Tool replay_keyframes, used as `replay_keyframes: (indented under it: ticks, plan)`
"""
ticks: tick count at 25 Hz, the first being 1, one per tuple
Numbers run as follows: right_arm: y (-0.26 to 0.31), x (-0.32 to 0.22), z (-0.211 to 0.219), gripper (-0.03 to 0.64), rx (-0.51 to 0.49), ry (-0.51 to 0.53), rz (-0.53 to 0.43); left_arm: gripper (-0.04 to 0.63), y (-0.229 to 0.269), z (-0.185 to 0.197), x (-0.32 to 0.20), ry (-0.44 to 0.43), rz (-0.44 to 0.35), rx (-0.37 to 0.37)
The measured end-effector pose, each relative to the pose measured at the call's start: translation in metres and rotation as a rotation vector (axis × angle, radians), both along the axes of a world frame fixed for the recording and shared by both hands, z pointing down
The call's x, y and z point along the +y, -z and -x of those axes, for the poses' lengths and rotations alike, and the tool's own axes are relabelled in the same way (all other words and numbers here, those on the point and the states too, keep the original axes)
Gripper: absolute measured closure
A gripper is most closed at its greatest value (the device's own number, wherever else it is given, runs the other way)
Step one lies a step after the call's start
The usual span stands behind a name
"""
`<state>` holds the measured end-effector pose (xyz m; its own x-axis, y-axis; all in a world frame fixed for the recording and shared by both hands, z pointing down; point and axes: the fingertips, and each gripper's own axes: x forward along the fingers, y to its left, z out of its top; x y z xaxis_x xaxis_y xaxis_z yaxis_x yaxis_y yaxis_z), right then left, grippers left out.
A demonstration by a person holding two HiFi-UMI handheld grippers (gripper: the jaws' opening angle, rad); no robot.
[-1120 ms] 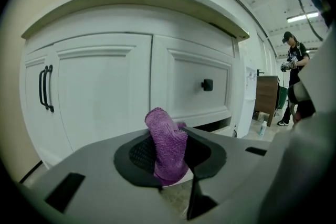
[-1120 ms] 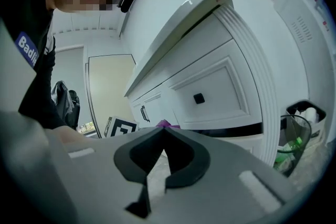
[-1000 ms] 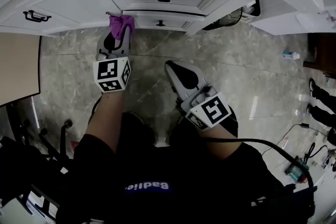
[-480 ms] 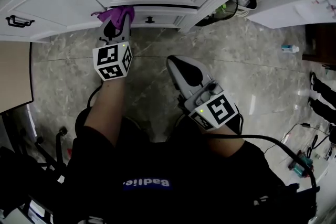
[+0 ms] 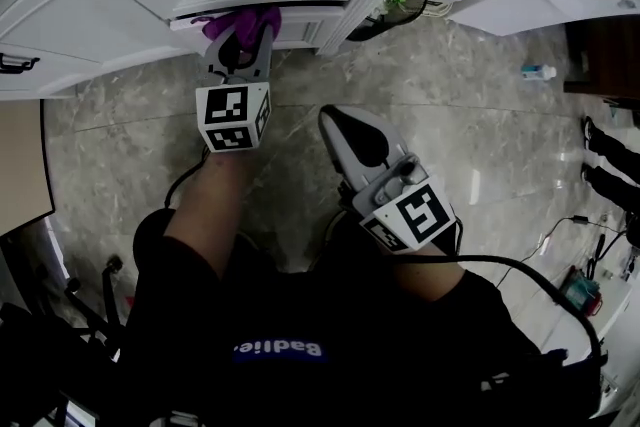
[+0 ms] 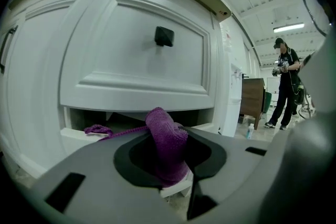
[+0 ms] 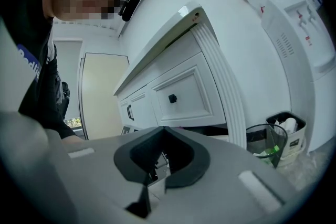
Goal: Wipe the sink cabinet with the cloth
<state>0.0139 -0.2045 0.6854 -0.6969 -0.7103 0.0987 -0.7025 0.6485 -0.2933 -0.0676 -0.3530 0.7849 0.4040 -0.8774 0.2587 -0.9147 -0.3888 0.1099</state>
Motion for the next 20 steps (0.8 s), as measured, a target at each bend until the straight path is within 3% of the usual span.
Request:
replay_keyframes:
  ticks: [9, 14, 17, 20]
  plan:
    - [0.011, 0.007, -0.03, 0.617, 0.026, -0.083, -0.024, 0.485, -0.002, -0.083, 0.003, -0.143, -0.009, 0.007]
    - [0.016, 0.007, -0.031, 0.617, 0.025, -0.089, -0.038, 0.485, -0.005, -0.111, 0.005, -0.203, -0.004, -0.01]
    - [0.019, 0.005, -0.022, 0.617, 0.017, -0.08, -0.048, 0.485, -0.001, -0.106, 0.012, -0.226, -0.008, -0.002]
    - [0.022, 0.002, -0.009, 0.617, 0.001, -0.056, -0.057, 0.485, 0.007, -0.065, 0.019, -0.171, -0.028, 0.007]
